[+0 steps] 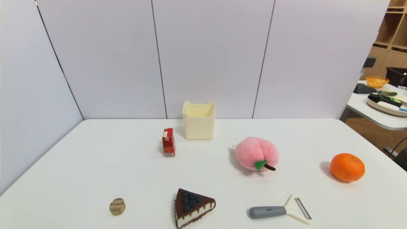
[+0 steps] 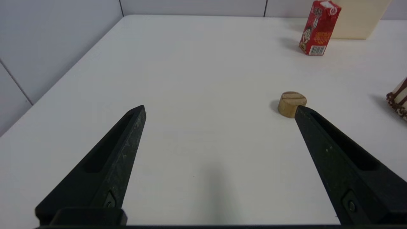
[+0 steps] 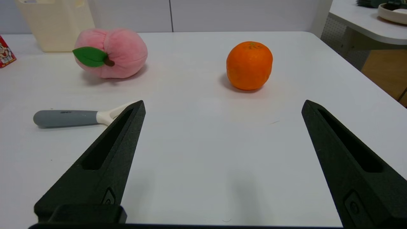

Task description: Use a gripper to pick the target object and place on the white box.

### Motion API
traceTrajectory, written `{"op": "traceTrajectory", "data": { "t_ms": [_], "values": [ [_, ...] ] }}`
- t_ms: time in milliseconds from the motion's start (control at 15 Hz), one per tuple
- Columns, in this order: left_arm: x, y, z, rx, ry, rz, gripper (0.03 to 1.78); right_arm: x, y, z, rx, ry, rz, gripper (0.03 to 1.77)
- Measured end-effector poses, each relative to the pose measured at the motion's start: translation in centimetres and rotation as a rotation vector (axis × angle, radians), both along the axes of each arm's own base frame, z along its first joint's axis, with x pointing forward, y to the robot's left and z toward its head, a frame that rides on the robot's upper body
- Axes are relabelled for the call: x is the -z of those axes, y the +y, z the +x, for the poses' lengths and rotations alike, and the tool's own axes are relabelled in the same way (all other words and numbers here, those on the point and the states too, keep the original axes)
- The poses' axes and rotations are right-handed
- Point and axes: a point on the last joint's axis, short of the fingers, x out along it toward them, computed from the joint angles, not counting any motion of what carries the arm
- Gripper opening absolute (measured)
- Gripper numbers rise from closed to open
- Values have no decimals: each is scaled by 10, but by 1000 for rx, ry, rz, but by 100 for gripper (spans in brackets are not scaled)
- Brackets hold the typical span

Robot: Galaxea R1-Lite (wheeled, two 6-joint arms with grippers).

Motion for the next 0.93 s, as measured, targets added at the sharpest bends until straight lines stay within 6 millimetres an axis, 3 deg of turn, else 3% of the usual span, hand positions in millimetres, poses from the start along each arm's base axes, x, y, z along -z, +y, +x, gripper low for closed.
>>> {"op": "traceTrajectory", "data": {
  "t_ms": [267, 467, 733, 933],
  "values": [
    [-54, 0, -6, -22, -193, 13, 169, 0, 0, 0, 0, 0, 0, 170],
    [-116, 0, 2, -1, -276, 33, 169, 0, 0, 0, 0, 0, 1, 170],
    [-201, -2, 35, 95, -266, 87, 169, 0, 0, 0, 0, 0, 0, 170],
    [-242, -4, 72, 189, -109, 141, 169, 0, 0, 0, 1, 0, 0, 170]
  ]
}}
